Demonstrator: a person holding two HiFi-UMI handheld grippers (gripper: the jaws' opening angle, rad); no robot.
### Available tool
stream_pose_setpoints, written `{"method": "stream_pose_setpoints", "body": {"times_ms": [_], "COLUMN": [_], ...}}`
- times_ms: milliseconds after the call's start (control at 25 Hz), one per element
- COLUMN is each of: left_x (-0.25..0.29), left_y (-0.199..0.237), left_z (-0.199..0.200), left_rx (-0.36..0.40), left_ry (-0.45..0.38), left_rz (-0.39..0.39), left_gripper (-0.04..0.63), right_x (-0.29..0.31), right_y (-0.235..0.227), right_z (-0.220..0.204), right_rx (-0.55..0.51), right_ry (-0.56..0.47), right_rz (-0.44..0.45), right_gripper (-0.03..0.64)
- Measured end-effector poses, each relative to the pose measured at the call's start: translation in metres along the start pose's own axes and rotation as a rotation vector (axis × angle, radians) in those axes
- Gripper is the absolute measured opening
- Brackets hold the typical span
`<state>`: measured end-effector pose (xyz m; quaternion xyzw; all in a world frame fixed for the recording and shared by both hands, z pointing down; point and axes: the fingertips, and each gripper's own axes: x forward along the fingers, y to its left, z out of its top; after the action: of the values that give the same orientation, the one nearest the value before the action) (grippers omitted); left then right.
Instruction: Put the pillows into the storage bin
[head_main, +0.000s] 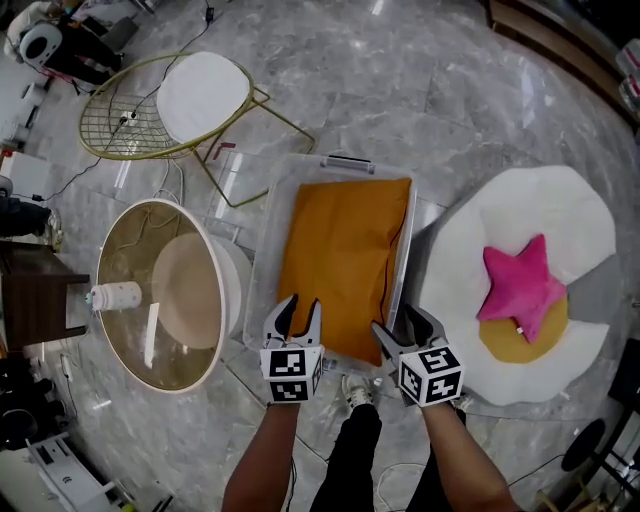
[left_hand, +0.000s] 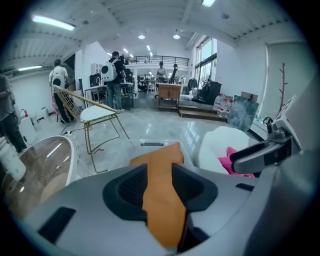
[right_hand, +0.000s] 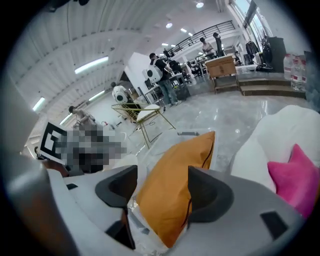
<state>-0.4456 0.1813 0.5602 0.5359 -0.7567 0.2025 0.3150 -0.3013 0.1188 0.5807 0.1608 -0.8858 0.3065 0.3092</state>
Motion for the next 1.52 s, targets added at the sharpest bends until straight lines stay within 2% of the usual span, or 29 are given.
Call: {"method": "stream_pose_setpoints", "body": {"times_ms": [80, 160, 240, 320, 360, 560, 760, 920, 1160, 1360, 1520], "left_x": [-0.006, -0.015, -0.025, -0.036, -0.040, -0.050, -0.041, -0.017, 0.009, 0.032, 0.054], "left_y": [-0.012, -0.021, -0.028, -0.036, -0.041, -0.085, -0.164, -0.232, -0.351, -0.435, -0.485], "left_z": [0.011, 0.025, 0.042, 0.055, 0.060, 0.069, 0.078, 0.072, 0.060, 0.048, 0.024], "left_rx": [-0.005, -0.034, -0.056, -0.055, -0.052, -0.016, 0.031, 0.043, 0.121, 0.145, 0.149], "left_ry": [-0.024, -0.062, -0.108, -0.149, -0.163, -0.173, -0.154, -0.121, -0.065, -0.024, 0.023], "left_rz": [-0.008, -0.009, 0.007, 0.023, 0.023, -0.042, -0.137, -0.205, -0.343, -0.408, -0.428], "left_gripper": [0.162, 0.148, 0.111, 0.037, 0.026, 0.017, 0.017, 0.017, 0.018, 0.018, 0.017], "right_x": [-0.017, -0.035, -0.053, -0.072, -0.081, -0.137, -0.195, -0.230, -0.300, -0.340, -0.361], "right_y": [0.004, 0.000, -0.012, -0.027, -0.033, -0.057, -0.107, -0.163, -0.245, -0.302, -0.338], "right_z": [0.016, 0.031, 0.042, 0.049, 0.052, 0.069, 0.061, 0.036, -0.003, -0.039, -0.068], "right_rx": [0.000, 0.000, 0.003, 0.005, 0.007, 0.008, -0.010, 0.019, 0.073, 0.112, 0.113], "right_ry": [-0.046, -0.095, -0.137, -0.172, -0.191, -0.283, -0.307, -0.316, -0.329, -0.301, -0.267], "right_rz": [0.002, -0.033, -0.095, -0.158, -0.179, -0.225, -0.311, -0.368, -0.474, -0.508, -0.515], "right_gripper": [0.315, 0.259, 0.151, 0.040, 0.014, 0.012, 0.012, 0.014, 0.015, 0.015, 0.015]}}
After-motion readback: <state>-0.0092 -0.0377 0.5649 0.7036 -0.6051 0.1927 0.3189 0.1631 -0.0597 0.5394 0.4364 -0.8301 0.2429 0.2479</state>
